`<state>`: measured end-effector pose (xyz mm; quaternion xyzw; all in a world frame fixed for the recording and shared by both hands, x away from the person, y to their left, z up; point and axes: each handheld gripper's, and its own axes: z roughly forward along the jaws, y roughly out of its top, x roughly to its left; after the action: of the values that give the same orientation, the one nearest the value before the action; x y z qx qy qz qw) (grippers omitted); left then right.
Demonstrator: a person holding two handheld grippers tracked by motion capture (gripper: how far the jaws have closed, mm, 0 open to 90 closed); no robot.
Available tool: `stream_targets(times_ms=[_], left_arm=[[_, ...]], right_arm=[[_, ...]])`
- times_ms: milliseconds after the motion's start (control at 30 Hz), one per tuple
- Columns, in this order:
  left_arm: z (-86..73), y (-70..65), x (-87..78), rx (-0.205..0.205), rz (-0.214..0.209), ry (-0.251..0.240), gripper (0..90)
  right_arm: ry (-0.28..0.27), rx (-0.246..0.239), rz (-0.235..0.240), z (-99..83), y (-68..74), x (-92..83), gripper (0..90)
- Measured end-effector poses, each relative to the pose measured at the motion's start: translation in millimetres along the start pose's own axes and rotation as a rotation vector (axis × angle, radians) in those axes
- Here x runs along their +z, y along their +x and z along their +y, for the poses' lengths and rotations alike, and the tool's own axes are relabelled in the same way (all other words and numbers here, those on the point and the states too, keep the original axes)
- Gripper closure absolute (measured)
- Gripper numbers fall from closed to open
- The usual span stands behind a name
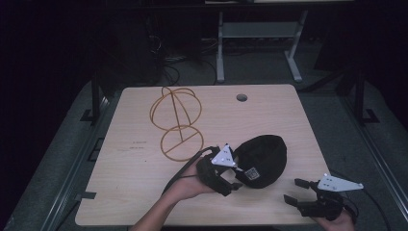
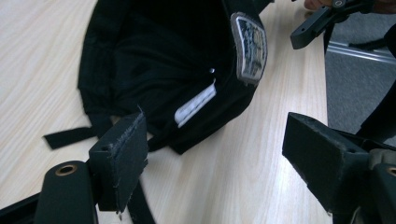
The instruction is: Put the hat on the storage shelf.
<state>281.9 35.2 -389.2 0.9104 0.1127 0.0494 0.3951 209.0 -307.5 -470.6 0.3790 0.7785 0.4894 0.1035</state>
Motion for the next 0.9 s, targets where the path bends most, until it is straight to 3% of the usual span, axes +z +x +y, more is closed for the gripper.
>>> stream_targets(times_ms=[233, 333, 467, 633, 733, 900], left_arm=[[7.5, -2.7, 8.4, -0.003, -0.003, -0.011, 24.1], [11.9, -3.6, 15.8, 0.028, -0.001, 0.018, 24.2], [11.7, -6.3, 21.4, 0.068, 0.034, 0.022, 27.7], [12.1, -5.4, 27.9, 0.068, 0.026, 0.028, 33.5], [8.7, -4.0, 30.7, 0.084, 0.020, 0.054, 39.2], [8.9, -0.6, 32.2, 0.081, -0.008, 0.041, 58.1]], right_arm=[[-0.007, 0.004, 0.001, 1.0, 0.1, -0.4, 20.2], [-0.013, 0.011, -0.002, 0.8, 0.3, -1.0, 20.2], [-0.023, 0.013, -0.005, 2.1, 0.8, -0.5, 20.2], [-0.028, 0.012, 0.002, 4.6, 0.8, -0.4, 20.5], [-0.025, -0.003, 0.012, 4.3, 1.7, 0.3, 21.0], [0.006, -0.013, 0.026, 3.9, 4.0, 5.5, 22.2]])
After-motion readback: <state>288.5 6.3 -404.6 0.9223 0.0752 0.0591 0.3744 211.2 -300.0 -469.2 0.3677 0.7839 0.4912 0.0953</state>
